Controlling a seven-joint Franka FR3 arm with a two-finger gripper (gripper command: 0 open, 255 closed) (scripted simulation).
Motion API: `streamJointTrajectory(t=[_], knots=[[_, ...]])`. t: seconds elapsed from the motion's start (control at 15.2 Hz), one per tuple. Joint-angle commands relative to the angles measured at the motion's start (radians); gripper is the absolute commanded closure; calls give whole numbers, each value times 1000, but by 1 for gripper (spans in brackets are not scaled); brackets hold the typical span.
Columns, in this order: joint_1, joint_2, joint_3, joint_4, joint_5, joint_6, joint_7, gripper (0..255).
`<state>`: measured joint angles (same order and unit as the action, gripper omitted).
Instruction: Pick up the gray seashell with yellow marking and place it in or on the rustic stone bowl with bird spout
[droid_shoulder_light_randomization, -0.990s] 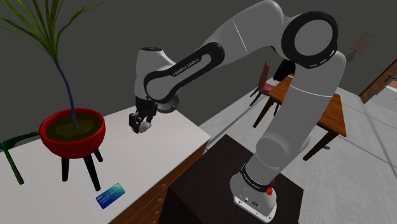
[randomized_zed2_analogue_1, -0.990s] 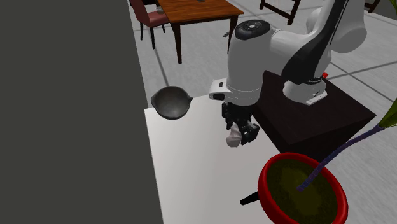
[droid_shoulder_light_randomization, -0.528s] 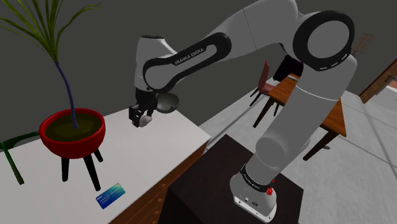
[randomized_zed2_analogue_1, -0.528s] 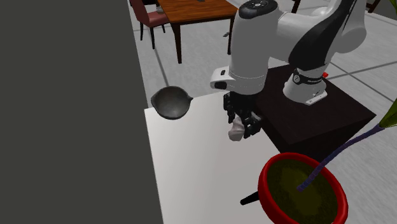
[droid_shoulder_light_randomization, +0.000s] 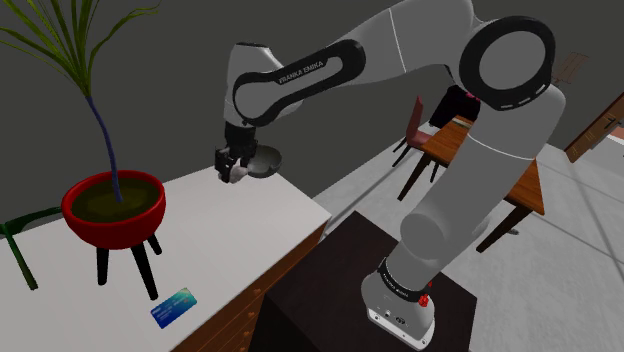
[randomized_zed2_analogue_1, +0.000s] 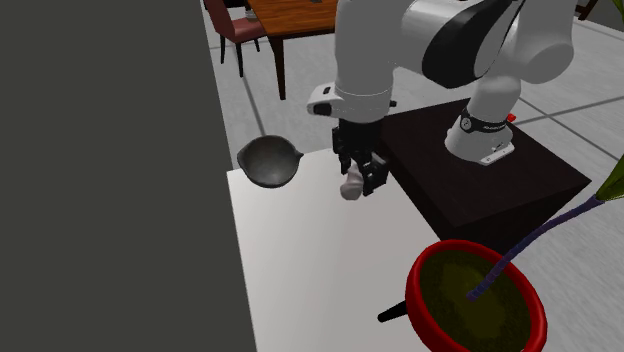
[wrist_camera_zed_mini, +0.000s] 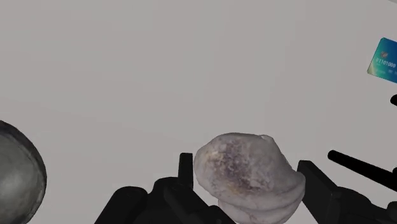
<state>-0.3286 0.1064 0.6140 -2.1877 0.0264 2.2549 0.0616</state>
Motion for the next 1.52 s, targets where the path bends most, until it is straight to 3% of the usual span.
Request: streamJointTrajectory(t=[0.0,0.86,1.32,1.45], knots=[[-22,24,-22,27,-17,-8,-36,255],[-148,209,-149,286,-107,-115,-250,255],[-187,354,-203,509,-153,-205,-345,255],[-185,366,-206,498,-158,-183,-343,255]])
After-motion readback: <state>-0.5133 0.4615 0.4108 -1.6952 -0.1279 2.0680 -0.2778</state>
